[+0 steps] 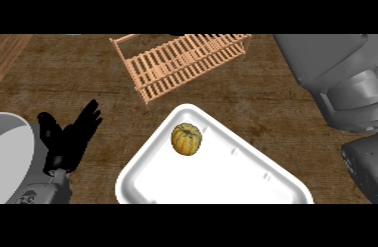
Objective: Pick the sweet potato from the tray and place it in the tiered shelf
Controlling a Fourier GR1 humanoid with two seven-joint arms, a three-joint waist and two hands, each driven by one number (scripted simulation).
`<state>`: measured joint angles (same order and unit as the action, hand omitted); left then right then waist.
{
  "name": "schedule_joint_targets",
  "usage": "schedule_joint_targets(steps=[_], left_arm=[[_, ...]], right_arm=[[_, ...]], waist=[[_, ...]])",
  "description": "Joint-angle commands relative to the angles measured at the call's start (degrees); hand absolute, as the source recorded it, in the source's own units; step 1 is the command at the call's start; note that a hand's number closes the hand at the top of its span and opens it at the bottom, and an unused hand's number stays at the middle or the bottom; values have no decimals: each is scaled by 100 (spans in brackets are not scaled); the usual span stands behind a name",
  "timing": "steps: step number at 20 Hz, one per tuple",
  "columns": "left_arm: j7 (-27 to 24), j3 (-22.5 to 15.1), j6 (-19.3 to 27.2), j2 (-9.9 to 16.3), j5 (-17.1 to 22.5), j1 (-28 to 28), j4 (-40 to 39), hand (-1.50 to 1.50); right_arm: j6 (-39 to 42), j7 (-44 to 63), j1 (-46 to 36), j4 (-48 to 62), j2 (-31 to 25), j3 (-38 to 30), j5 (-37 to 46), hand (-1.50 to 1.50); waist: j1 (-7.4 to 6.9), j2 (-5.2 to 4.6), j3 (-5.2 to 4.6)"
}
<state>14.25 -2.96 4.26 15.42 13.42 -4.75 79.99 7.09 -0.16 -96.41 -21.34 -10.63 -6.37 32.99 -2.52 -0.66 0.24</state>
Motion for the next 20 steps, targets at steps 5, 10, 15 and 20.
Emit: schedule_joint_targets(steps=[5,10,15,20], left_arm=[[-16,5,-54,-51,-30,313,-195,0],[122,-165,43,-179,-187,77,-220,0],[263,70,19,-50,-90,-76,-364,0],[64,196,-315,141,49,350,-212,0]], right_arm=[[-459,561,-280,208,32,-915,-748,-150],[-443,255,-179,385,-40,-1492,-1305,-150],[-580,709,-454,392,-269,-2064,-1844,-150],[-1237,700,-298,322,-625,-2112,-1770,-150]], waist=[[18,7,-32],[-40,-58,-31],[16,-33,-31],[22,2,-31]])
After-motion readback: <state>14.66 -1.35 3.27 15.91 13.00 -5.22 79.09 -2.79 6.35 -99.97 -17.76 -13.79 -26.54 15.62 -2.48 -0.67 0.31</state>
